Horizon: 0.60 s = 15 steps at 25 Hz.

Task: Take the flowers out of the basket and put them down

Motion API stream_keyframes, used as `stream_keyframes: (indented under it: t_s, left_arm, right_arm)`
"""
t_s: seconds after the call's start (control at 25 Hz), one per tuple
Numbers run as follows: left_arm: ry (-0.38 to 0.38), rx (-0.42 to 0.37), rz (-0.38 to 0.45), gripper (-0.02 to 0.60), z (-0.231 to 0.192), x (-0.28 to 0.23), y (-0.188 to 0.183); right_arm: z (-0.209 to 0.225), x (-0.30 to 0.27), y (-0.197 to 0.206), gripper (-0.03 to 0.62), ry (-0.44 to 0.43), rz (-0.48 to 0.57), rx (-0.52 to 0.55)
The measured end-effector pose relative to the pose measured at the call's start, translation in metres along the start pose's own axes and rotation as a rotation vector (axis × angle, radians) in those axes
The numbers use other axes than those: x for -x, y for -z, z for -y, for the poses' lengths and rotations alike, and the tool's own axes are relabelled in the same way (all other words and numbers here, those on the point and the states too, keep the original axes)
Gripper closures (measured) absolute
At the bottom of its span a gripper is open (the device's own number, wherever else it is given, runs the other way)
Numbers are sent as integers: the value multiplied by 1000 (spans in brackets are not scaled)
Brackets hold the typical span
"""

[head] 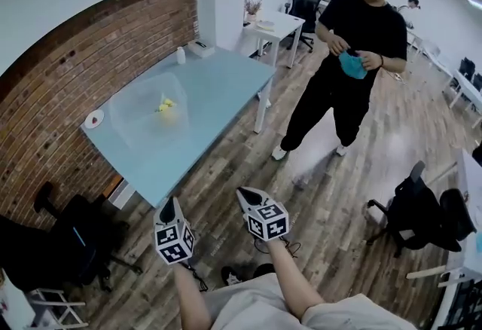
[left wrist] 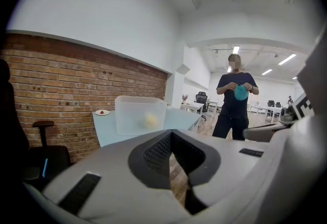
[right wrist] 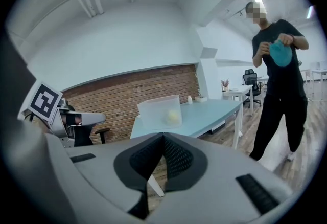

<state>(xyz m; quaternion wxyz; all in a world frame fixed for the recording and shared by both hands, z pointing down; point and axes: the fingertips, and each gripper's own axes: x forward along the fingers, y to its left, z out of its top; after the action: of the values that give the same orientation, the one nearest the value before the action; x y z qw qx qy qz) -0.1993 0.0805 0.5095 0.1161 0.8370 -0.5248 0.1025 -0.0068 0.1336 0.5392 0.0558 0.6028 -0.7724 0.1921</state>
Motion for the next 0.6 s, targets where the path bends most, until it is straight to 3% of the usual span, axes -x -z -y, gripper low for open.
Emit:
stream_keyframes:
  t_s: [0.28,0.6]
  left_arm:
    - [32,1,-3,569,-8,-14,-2]
    - [30,-21,12,569,-26,-28,-15]
  right_arm:
    - [0,-15,-6,603,17,-6,10]
    - [-18,-54,-18,603,-27,-3,36]
